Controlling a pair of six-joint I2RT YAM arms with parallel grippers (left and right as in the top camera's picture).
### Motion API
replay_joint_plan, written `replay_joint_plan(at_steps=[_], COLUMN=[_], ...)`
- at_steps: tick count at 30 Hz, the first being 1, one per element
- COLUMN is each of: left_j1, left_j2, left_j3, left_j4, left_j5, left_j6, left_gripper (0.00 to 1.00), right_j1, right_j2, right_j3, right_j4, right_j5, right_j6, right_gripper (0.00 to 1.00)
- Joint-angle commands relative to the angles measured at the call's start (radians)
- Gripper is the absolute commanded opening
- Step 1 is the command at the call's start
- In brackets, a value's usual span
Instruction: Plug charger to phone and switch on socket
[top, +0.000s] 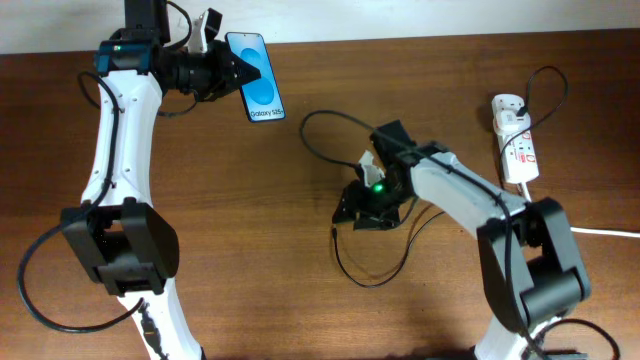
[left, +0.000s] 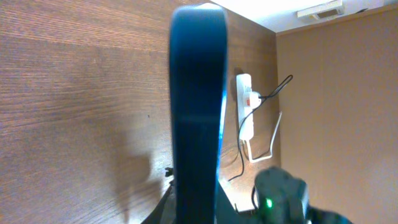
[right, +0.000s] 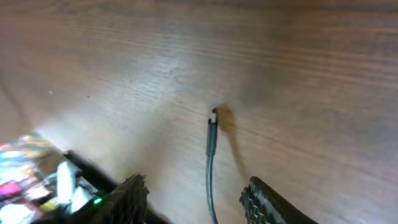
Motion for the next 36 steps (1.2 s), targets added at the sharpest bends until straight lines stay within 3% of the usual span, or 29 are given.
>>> replay_joint_plan(at_steps=[1, 4, 7, 29, 36], left_j1=[0.022, 0.062, 0.094, 0.105, 0.105], left_j2=[-0.010, -0.010, -0.010, -0.010, -0.010], left_j3=[0.008, 0.008, 0.008, 0.008, 0.008], left_j4=[0.003, -0.002, -0.032, -0.047, -0.049], left_j5=[0.016, 0.016, 0.016, 0.017, 0.017], left_j6=[-0.004, -0.012, -0.011, -0.011, -0.011], left_gripper=[0.00, 0.00, 0.00, 0.00, 0.00], right_j1=[0.102, 0.182, 0.213, 0.224, 0.224], right_j2=[-0.019, -0.019, -0.018, 0.000, 0.000], right_j3=[0.000, 0.000, 0.000, -0.069, -0.087], right_j4=[-0.019, -0.016, 0.004, 0.108, 0.128], right_j5=[0.261, 0.446, 0.499, 0.315, 0.315], right_j6=[0.122, 0.212, 0.231, 0.234, 0.235], right_gripper=[0.45, 0.28, 0.24, 0.24, 0.18])
